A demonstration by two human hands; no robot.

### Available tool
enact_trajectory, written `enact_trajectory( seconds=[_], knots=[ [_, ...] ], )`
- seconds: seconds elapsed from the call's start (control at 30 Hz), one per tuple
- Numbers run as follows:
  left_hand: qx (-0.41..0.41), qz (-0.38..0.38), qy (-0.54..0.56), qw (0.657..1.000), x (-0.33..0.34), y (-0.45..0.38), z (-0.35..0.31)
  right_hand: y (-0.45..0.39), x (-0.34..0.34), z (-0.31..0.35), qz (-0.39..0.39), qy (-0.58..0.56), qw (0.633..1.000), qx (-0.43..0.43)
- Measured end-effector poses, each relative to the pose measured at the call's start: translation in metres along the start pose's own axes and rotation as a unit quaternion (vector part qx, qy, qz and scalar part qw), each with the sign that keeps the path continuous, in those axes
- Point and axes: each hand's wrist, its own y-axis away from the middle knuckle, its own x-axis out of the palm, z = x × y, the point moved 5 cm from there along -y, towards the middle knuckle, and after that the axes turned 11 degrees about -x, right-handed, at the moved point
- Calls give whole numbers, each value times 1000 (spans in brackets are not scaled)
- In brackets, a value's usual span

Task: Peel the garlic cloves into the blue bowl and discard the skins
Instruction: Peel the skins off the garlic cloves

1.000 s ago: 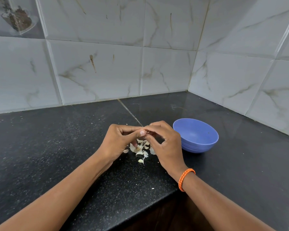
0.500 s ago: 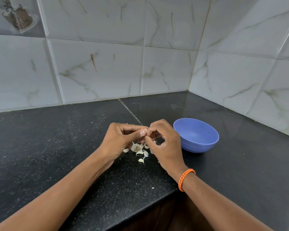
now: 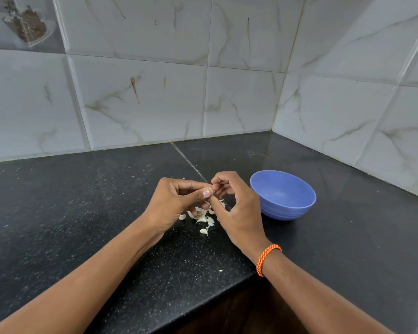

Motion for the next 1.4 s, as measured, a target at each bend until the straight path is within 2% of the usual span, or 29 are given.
enact_trajectory(
  seconds=[0.67,0.93,1.2,1.4],
  knots=[
    [-1,-3,15,1000,1,4,1,0,0,6,-3,53,997,-51],
    [-44,-10,89,995,2,2,11,-3,1,-1,9,-20,1000,2],
    [-65,-2,116,991,-1,1,13,-2,1,-8,6,-75,996,39],
    [-71,5,114,991,-2,1,10,-1,1,-10,-5,-55,998,37]
  ],
)
